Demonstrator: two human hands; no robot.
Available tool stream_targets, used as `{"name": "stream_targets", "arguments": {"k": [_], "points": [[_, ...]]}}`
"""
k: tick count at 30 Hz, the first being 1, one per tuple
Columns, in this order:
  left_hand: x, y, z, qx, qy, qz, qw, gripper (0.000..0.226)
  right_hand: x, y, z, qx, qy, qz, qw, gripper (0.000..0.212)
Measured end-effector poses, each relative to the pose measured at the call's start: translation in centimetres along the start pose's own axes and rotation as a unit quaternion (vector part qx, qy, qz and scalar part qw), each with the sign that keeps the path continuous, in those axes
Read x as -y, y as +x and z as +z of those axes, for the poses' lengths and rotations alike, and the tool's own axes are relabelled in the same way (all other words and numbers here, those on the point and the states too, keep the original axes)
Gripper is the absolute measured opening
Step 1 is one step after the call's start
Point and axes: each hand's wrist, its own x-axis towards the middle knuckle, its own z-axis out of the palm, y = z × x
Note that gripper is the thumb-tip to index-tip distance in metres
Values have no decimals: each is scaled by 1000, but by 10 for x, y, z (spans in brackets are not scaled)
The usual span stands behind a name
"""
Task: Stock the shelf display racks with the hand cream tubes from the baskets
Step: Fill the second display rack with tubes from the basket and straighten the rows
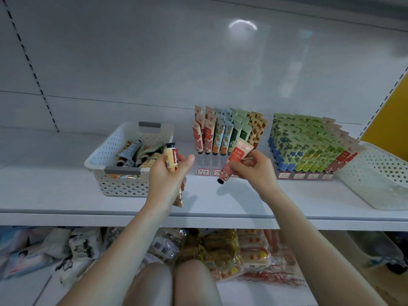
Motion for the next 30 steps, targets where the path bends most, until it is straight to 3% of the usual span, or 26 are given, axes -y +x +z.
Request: {"name": "stream_targets", "arguments": {"k": [4,11,16,22,30], "points": [[1,0,-4,15,-5,-25,1000,25,-4,27,2,-34,-28,-8,999,10],[7,-2,-7,53,-53,-132,988,17,11,62,31,-54,-121,-76,988,21],[15,1,-9,47,-14,-109,993,14,14,72,57,-29,-118,-89,989,17],[20,7,-13,44,-9,-109,993,13,9,77,81,-9,-147,-115,982,28],[23,11,-12,51,-12,-104,993,12,11,87,87,-7,-194,-122,973,18]]}}
